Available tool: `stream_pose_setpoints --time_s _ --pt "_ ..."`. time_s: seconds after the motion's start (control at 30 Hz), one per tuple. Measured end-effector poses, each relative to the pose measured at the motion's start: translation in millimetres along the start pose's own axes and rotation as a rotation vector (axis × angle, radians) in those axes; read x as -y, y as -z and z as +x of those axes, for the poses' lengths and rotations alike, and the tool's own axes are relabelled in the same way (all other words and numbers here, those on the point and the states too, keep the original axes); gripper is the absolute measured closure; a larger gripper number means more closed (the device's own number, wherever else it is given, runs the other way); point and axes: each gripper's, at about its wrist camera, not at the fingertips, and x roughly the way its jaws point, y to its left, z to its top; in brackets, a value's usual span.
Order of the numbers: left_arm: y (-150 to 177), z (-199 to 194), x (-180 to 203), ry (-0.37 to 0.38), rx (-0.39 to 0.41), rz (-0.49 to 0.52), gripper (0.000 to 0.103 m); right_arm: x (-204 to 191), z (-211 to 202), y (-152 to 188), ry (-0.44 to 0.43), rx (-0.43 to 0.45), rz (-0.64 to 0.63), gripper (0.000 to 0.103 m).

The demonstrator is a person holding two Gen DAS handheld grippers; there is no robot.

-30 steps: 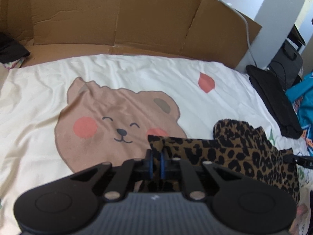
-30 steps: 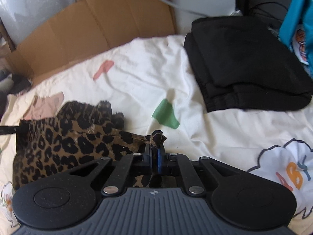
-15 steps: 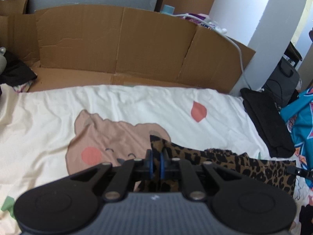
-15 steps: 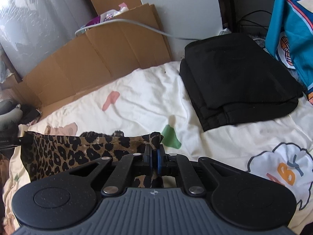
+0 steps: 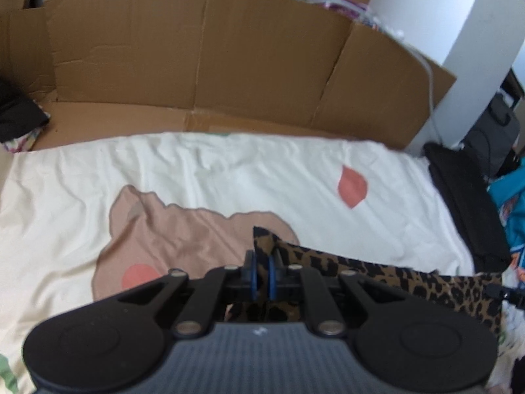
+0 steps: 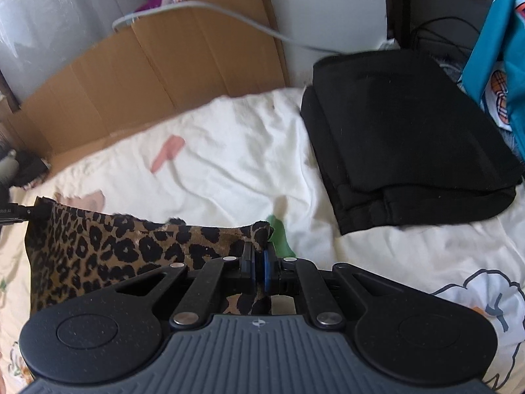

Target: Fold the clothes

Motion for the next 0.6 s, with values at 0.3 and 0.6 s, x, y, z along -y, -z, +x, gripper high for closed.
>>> stream_pose_setpoints --time_s 0.3,0.6 --pt "-7 24 5 -0.001 -0.04 -0.022 0.096 7 21 -4 0.02 -0.05 0.022 0.1" --pt "2 63 11 -0.036 -0.116 -0.021 0.095 25 51 2 0.02 -0.115 0.089 0.1"
